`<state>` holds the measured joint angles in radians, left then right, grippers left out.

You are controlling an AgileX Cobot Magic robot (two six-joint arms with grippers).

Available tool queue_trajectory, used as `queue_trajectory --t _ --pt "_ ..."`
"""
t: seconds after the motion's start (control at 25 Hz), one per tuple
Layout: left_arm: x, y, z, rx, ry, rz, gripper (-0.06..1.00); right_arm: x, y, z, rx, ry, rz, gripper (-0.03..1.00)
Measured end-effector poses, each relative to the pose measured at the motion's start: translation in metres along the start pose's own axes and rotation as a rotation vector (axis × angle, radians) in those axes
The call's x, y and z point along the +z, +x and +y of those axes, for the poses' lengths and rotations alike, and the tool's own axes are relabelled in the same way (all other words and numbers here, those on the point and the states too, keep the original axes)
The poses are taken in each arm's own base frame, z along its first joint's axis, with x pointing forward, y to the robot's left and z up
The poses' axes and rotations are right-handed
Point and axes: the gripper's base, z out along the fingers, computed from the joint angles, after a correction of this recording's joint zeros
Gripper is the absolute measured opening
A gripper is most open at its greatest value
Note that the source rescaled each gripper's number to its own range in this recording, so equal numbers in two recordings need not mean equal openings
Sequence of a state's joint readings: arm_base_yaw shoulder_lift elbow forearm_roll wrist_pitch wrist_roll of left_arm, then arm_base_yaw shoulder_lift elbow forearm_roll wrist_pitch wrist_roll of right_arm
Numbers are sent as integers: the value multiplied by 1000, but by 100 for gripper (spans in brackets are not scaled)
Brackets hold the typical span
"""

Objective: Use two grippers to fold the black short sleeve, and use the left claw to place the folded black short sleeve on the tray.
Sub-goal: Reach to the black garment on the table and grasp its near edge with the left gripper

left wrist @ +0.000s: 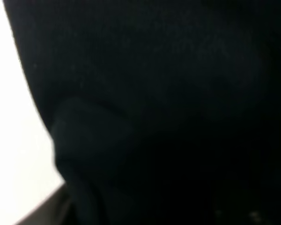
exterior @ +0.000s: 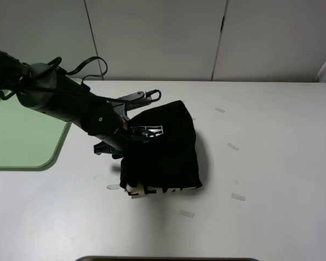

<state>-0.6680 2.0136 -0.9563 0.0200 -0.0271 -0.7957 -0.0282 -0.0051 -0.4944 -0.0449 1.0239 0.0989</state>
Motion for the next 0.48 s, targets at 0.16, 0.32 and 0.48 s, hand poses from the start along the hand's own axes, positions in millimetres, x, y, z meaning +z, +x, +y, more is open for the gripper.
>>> queue_trajectory --t 0.16,0.32,0.48 --pt "1 0 0 0 -4 4 36 0 0 0 0 0 0 100" --pt "1 1 1 0 -5 5 30 0 0 0 0 0 0 100" --pt "-5 -2 1 -6 -6 2 29 0 0 0 0 0 0 100"
